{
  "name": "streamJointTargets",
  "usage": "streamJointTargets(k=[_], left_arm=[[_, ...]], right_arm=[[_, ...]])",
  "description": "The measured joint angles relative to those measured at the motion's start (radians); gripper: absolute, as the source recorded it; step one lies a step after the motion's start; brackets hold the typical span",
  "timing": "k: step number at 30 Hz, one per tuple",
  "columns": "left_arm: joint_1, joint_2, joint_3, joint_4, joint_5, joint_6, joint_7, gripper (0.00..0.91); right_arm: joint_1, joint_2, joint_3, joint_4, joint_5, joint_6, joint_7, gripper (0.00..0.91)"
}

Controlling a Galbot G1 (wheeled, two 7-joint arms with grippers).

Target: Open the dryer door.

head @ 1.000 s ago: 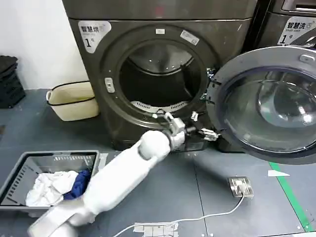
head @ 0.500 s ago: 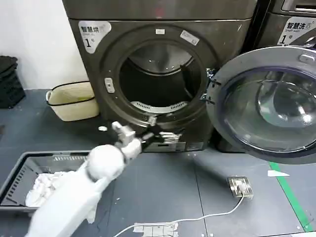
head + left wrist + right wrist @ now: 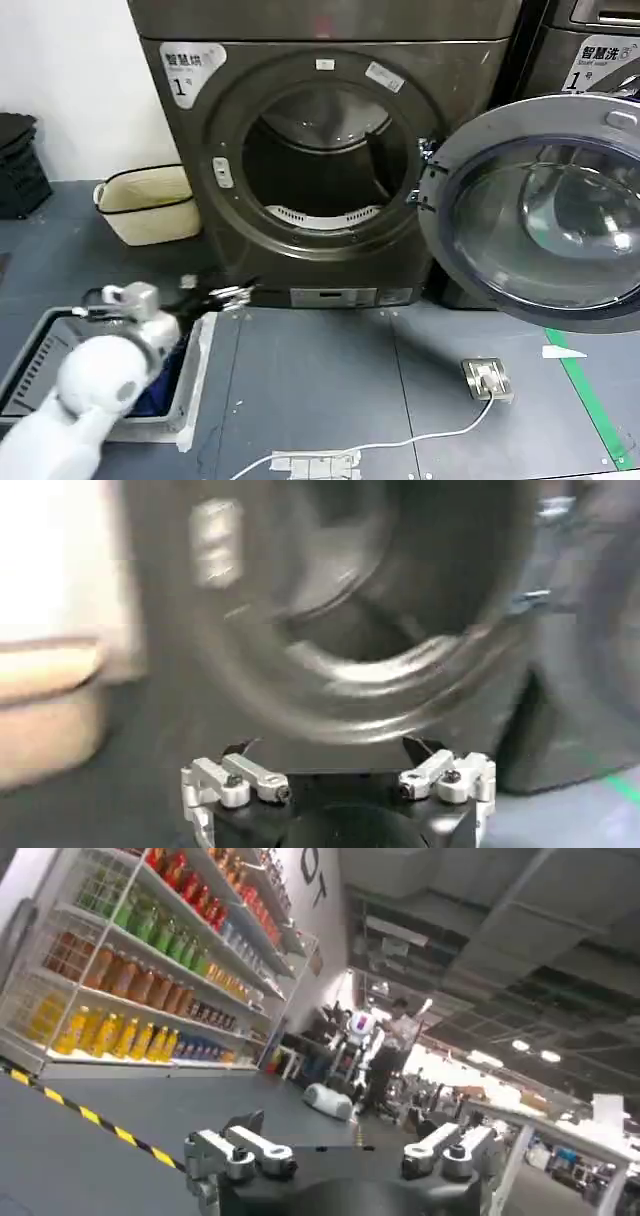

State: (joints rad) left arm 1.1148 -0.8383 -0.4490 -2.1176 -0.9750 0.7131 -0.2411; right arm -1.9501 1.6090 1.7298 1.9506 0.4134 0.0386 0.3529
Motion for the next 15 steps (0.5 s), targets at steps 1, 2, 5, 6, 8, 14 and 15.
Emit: streamJointTargets(k=[1,2,5,6,8,14,15], left_arm=[[0.018,0.007,-0.030,-0.001,-0.039,0.022,-0.032,0.907],[0.037,0.015,-0.062,-0.004,-0.078,0.024,-0.070,0.907],[0.083,0.036,-0.141,-0.006,-0.184,0.024,-0.166,0.907],[0.101,0.043,-0.166,-0.005,-0.219,0.024,-0.200,0.907],[0.133,0.055,-0.207,0.002,-0.290,0.024,-0.271,0.907],[0.206,0.094,-0.303,0.034,-0.556,0.024,-0.485,0.907],[0.214,0.102,-0.312,0.040,-0.612,0.024,-0.518,0.907]], right_arm=[[0.001,0.000,-0.001,-0.003,0.005,0.000,0.000,0.907],[0.002,0.000,-0.001,-0.006,0.008,-0.001,0.000,0.907],[0.003,0.000,-0.004,-0.016,0.017,-0.001,-0.003,0.907],[0.004,0.000,-0.005,-0.018,0.020,-0.001,-0.004,0.907],[0.006,0.000,-0.006,-0.023,0.027,-0.002,-0.004,0.907],[0.014,0.000,-0.009,-0.039,0.048,-0.001,-0.003,0.907],[0.015,0.000,-0.009,-0.041,0.051,-0.001,-0.003,0.907]])
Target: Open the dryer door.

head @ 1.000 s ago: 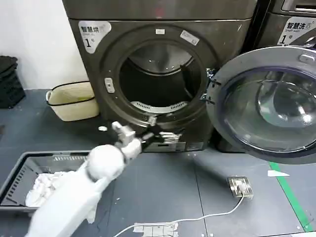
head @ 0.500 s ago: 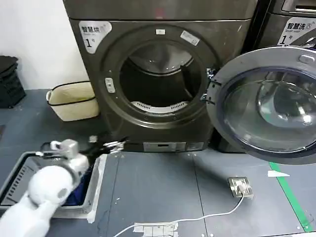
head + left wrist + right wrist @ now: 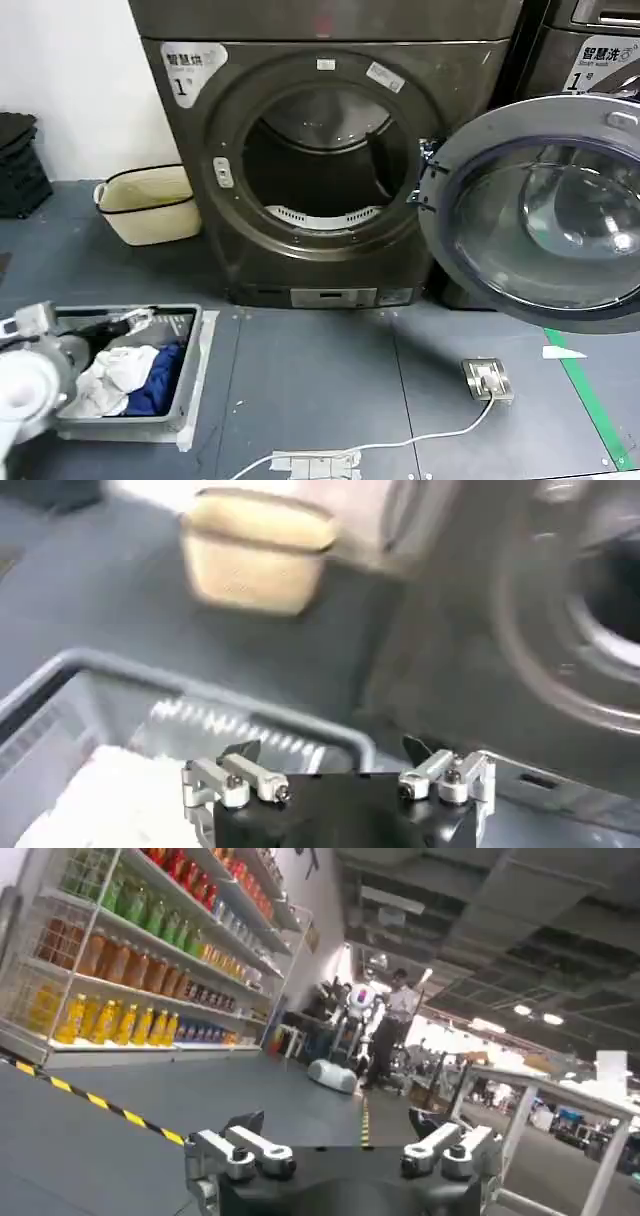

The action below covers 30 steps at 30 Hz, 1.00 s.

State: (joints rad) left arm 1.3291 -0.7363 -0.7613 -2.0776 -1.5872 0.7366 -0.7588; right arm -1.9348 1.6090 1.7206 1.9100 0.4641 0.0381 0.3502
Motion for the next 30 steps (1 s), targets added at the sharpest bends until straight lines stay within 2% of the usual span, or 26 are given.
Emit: streamJointTargets(k=[6,12,30], left_arm=[[0.025,0.046,-0.016,0.030,-0.218,0.000,-0.139,0.907],[0.021,0.086,-0.003,0.048,-0.364,-0.001,-0.211,0.907],[0.028,0.104,-0.019,0.075,-0.441,0.000,-0.259,0.907]], right_arm=[[-0.001,0.000,0.000,-0.001,0.017,0.018,0.001,0.907],[-0.003,0.000,0.006,0.000,0.021,0.024,0.001,0.907],[-0.008,0.000,0.006,-0.002,0.022,0.036,0.000,0.907]])
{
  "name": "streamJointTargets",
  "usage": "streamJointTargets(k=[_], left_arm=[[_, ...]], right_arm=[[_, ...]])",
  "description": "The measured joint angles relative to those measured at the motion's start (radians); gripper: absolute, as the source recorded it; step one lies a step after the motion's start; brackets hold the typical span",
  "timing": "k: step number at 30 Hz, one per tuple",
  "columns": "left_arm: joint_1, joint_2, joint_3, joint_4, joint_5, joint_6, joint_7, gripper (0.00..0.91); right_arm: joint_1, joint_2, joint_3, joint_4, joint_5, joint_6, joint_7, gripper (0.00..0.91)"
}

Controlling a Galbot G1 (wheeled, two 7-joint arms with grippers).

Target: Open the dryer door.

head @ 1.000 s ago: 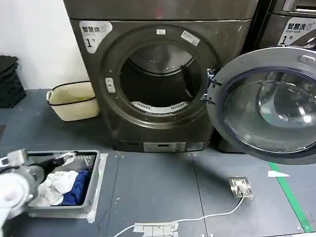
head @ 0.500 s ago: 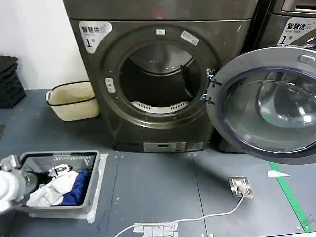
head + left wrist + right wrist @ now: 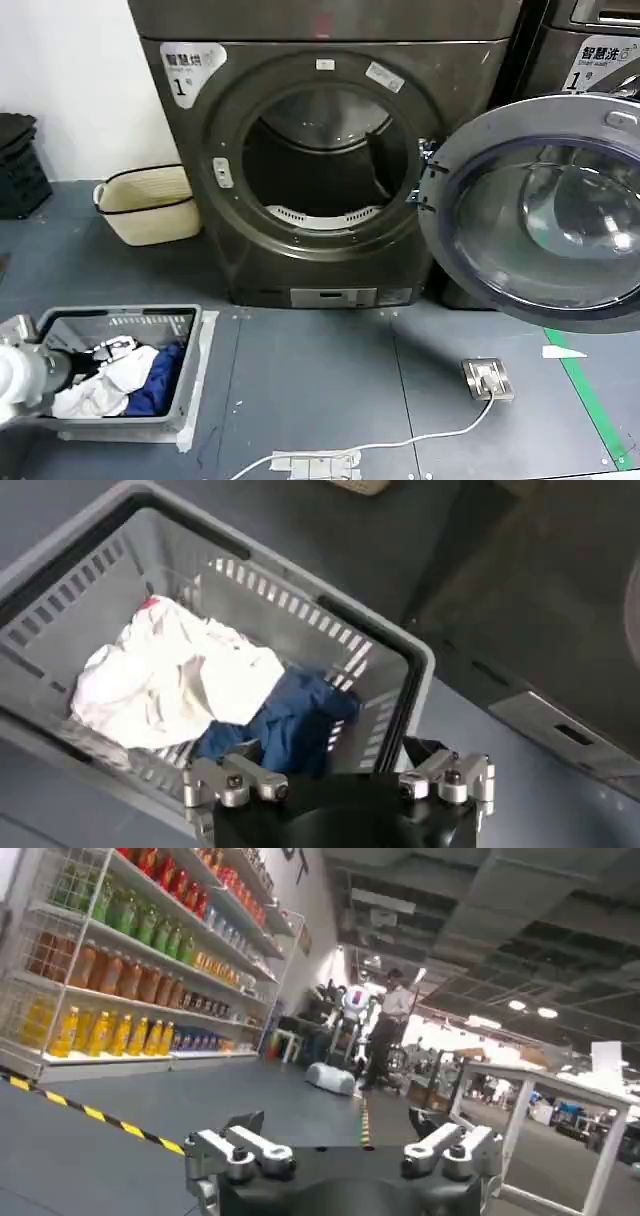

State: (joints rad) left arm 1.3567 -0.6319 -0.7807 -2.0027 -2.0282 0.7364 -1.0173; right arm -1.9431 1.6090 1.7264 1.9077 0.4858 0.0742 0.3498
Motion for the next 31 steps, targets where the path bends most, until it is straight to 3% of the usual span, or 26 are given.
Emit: streamJointTargets(k=[9,31], left_arm=[[0.006,-0.002,-0.021,0.019,-0.019,0.000,-0.007,0.907],[0.001,0.004,-0.020,0.048,-0.030,0.000,-0.008,0.907]], right_arm=[[-0.001,0.000,0.004,-0.013,0.001,0.032,0.000,0.907],[0.000,0.000,0.016,-0.017,0.006,0.031,0.008,0.907]])
